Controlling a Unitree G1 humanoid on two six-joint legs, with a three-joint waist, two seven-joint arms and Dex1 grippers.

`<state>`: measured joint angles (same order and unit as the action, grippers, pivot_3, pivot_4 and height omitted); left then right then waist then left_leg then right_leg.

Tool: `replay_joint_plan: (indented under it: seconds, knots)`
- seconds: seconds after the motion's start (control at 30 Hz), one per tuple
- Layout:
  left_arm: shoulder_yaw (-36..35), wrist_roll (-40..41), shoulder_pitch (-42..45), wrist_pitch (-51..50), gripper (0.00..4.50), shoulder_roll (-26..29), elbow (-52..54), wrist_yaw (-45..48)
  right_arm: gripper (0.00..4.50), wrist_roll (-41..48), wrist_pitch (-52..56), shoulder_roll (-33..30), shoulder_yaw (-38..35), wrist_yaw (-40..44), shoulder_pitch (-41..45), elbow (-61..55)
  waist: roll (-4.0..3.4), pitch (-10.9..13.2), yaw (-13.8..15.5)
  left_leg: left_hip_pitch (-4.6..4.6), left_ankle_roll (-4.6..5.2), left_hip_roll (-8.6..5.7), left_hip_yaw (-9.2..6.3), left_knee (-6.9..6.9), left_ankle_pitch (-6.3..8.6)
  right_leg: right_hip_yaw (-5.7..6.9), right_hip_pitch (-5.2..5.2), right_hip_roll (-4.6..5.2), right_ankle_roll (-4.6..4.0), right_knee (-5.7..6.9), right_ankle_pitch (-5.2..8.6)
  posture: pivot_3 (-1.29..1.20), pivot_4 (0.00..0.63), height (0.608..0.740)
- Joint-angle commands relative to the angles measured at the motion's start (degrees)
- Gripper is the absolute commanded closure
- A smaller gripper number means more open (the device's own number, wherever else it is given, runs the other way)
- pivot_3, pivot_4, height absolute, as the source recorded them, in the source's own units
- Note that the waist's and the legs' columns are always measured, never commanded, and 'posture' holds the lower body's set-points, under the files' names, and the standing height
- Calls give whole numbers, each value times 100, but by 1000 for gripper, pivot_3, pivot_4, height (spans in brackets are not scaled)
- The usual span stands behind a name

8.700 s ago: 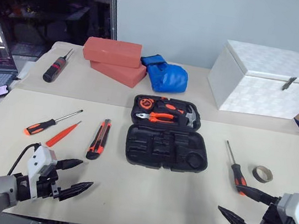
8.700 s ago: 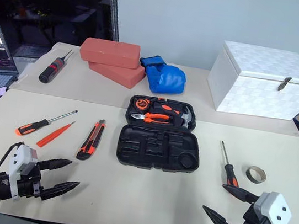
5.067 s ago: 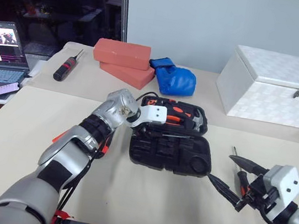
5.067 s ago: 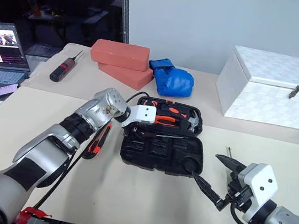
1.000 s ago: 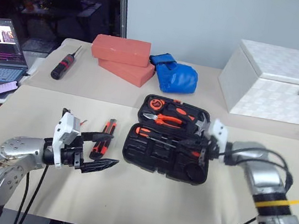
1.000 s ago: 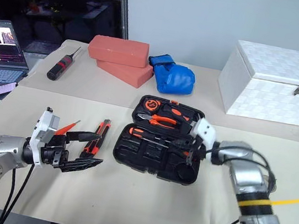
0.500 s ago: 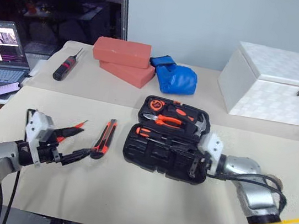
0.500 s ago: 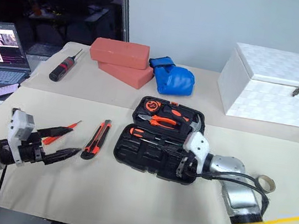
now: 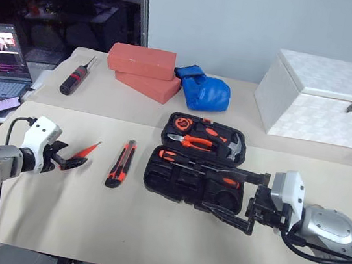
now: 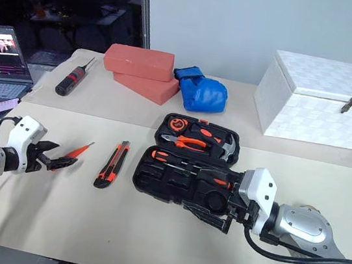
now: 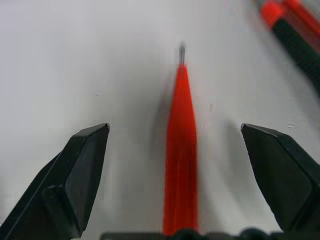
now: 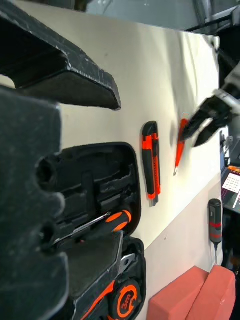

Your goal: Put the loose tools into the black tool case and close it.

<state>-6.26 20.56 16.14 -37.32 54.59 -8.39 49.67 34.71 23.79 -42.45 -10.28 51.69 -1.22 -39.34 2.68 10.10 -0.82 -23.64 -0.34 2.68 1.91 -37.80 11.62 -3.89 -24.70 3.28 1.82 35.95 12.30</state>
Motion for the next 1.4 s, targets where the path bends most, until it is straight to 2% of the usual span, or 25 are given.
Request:
replay_joint_plan:
  seconds: [0.03,0.1,0.13,0.3,0.4,0.53,0.6,0.73,0.9,1.17,1.4]
  knots:
    - [470,-609,410,687,1031,268,-635,451,0,-169,-114,-98,-262,-199,-123,-231,0,-1,5,-4,-1,-1,0,0,1,0,-2,0,1,1,1,0,150,740]
    - [690,-801,505,1141,1607,272,-794,733,0,-57,-87,-15,-326,-324,-170,-312,-1,-1,12,-17,-3,-1,3,2,2,0,-17,1,3,1,1,0,150,740]
    - [729,-844,536,1290,2175,255,-850,824,0,-5,-75,11,-343,-367,-186,-341,-2,-2,12,-22,-3,-1,4,3,2,0,-23,1,4,3,0,0,150,740]
    - [196,-177,336,1450,4016,231,-298,1558,0,-17,-248,46,-485,-397,-409,-420,-2,-2,11,-22,-2,3,6,2,1,-1,-24,-1,5,8,2,0,150,740]
    - [47,121,502,1474,4054,312,88,1985,0,10,-298,62,-679,-443,-536,-464,1,-1,13,-26,-2,4,15,-2,1,-3,-26,3,6,8,1,0,150,740]
    - [690,279,1384,942,4054,104,769,2461,0,195,-228,145,-1278,-606,-948,-607,7,1,126,-35,-2,6,14,-5,0,2,-27,1,7,8,2,0,150,740]
    - [1196,76,1916,826,4054,-174,938,2535,0,196,-256,140,-1602,-573,-1258,-721,3,-1,169,-44,-2,2,14,-9,0,2,-26,2,15,6,1,0,150,740]
    - [2342,-694,3262,807,4054,-1230,383,2434,0,501,-270,159,-2563,-187,-2232,-952,-2,-4,220,-46,1,-16,7,-18,-2,-5,-4,2,74,3,-8,0,150,740]
    - [3298,-1439,4047,1408,4054,-2007,-551,2837,0,592,-310,103,-3354,292,-3112,-1014,-2,-4,40,-49,5,-17,0,-24,1,-15,0,-2,81,-2,-9,0,150,740]
    - [3863,-2201,4405,2184,4054,-2828,-1748,2943,0,542,-286,-14,-3600,352,-3263,-940,-1,-3,-15,-31,8,-23,-15,-26,-2,-17,17,-4,41,4,7,0,150,740]
    - [3964,-2731,4386,2416,4054,-3015,-2022,2828,0,418,-254,13,-3243,120,-3149,-1047,-3,-4,1,-19,8,-26,-18,-26,-2,-15,34,-2,43,-3,9,0,150,740]
